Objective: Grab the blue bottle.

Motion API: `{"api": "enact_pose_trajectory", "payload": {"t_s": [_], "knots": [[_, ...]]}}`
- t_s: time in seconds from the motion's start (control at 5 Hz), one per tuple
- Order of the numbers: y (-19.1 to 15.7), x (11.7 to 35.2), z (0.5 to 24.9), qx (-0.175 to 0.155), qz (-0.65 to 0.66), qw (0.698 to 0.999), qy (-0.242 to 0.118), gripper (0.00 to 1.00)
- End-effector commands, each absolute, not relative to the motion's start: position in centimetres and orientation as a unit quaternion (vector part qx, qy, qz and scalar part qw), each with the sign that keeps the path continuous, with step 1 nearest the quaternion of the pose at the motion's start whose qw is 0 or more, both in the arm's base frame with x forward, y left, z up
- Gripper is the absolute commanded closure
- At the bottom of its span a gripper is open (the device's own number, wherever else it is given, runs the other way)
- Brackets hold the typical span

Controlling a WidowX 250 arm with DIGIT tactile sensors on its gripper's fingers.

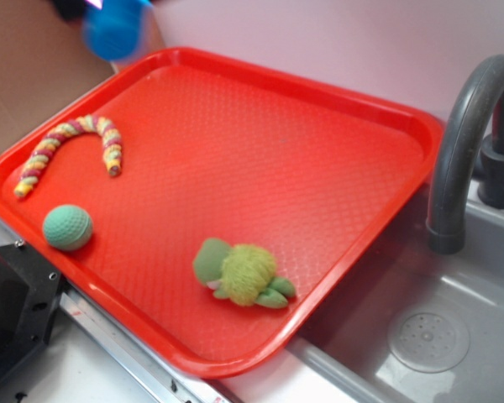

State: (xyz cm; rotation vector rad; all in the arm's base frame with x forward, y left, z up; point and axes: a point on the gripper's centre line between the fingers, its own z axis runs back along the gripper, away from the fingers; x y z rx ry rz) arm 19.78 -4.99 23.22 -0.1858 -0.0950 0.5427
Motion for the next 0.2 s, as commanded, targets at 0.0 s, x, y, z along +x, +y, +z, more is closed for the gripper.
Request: {"api": "enact_pose_trajectory", "payload": {"t_s": [0.0], "knots": [[-4.99,18.61,26.07,-0.086,0.273,0.957,-0.037,1.00]]}}
